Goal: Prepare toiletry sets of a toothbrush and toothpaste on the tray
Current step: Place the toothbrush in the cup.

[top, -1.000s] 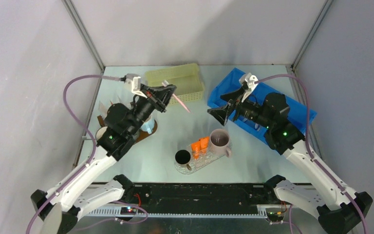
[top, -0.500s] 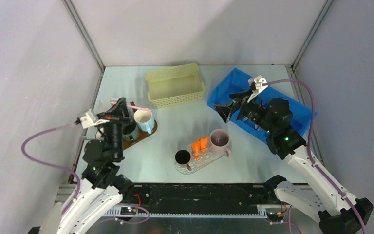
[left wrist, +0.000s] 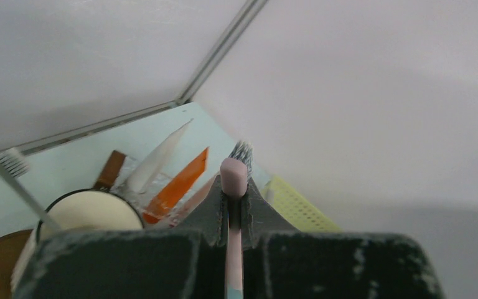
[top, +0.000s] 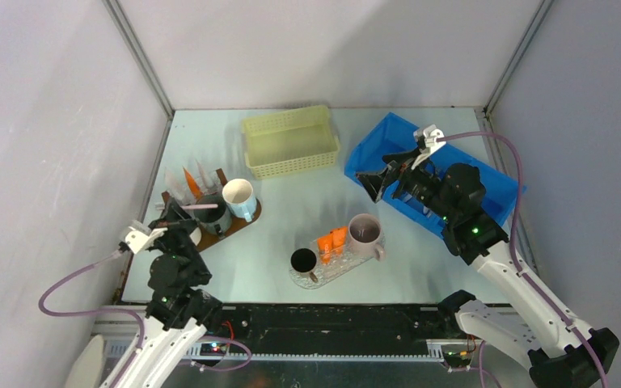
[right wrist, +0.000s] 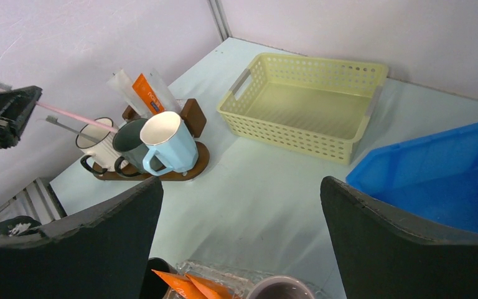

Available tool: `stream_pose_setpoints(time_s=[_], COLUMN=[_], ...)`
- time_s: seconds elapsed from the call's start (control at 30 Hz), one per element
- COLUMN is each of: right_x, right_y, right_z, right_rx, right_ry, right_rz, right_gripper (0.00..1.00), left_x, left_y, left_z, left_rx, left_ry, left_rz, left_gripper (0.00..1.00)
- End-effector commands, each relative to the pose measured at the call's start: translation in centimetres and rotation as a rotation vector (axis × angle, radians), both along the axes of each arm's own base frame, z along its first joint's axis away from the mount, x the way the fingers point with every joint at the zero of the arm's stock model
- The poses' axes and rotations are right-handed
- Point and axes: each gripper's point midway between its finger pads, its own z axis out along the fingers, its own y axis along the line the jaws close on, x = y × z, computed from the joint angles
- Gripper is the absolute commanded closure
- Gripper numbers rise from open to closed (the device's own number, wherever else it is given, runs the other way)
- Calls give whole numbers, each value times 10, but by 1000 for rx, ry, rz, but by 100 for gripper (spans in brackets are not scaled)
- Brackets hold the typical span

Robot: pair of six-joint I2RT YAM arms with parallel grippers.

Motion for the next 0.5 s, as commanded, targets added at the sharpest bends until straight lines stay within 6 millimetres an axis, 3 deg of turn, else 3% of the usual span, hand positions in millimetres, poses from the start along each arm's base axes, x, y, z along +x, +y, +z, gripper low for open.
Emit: stream_pose_setpoints(time_s=[0.0, 0.23, 0.47], right_x=[2, 2, 2], right_y=[0, 0, -3], right_z=[11, 11, 12], right_rx=[23, 18, 4], right_ry=[-38, -44, -57], right_rz=[-6, -2, -11], right_gripper=[1, 1, 1], left_x=[-2, 16, 36], left_y=[17, 18, 17], left_z=[-22, -48, -56], left_rx=[-35, -64, -88], left_ry=[30, 49, 35], left_rz=[118, 145, 122], left_gripper=[100, 100, 100])
